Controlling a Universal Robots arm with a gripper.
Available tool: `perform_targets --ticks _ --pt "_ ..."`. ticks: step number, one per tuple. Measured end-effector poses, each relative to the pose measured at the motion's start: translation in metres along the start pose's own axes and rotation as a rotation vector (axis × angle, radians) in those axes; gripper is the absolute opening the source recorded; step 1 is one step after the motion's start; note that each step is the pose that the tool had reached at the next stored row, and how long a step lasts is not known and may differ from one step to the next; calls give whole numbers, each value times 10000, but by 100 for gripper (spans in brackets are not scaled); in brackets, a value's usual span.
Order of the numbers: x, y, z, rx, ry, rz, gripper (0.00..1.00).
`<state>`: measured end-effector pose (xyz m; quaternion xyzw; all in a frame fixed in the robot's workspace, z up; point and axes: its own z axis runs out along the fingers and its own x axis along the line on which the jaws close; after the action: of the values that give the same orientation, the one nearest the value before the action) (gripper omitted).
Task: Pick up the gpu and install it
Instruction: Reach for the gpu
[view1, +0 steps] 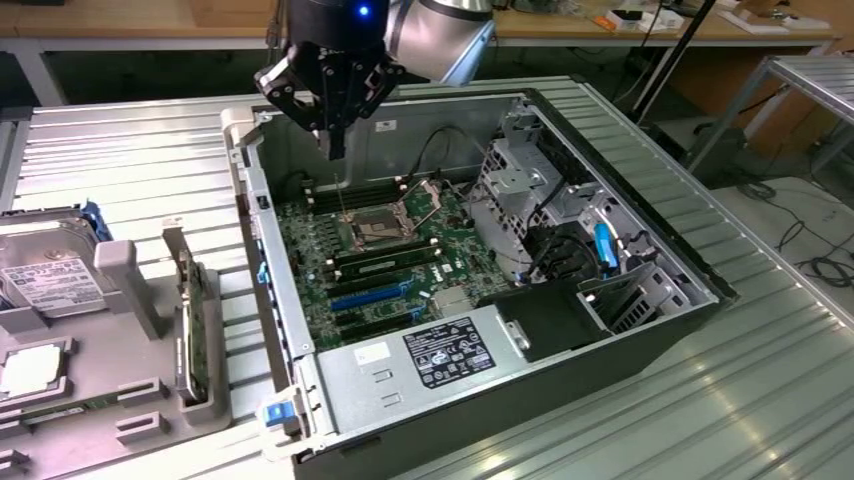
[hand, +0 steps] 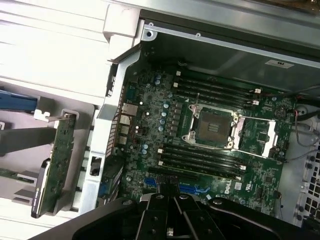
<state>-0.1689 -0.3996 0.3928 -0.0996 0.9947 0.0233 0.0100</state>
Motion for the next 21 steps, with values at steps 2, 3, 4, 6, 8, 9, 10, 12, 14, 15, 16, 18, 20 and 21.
perform_targets --ticks 2,3,4,6,8,9,10,12,14,15,16,18,20,21 --pt "15 3 0 0 -1 20 11" --pt "22 5 0 0 -2 30 11" --pt "29 6 -1 1 -2 41 11" --pt "44 9 -1 2 -3 62 11" --pt "59 12 -1 3 -4 86 11" --pt "65 13 -1 2 -4 95 11" --pt "75 15 -1 3 -5 111 11" --pt "107 22 -2 4 -6 148 11" --pt "128 26 -2 4 -8 169 11" --pt "139 28 -2 5 -8 182 11" --pt "150 30 -2 4 -8 195 11" --pt "168 34 -3 6 -9 218 11" --pt "185 37 -3 5 -11 237 11" --pt "196 40 -3 6 -11 247 11"
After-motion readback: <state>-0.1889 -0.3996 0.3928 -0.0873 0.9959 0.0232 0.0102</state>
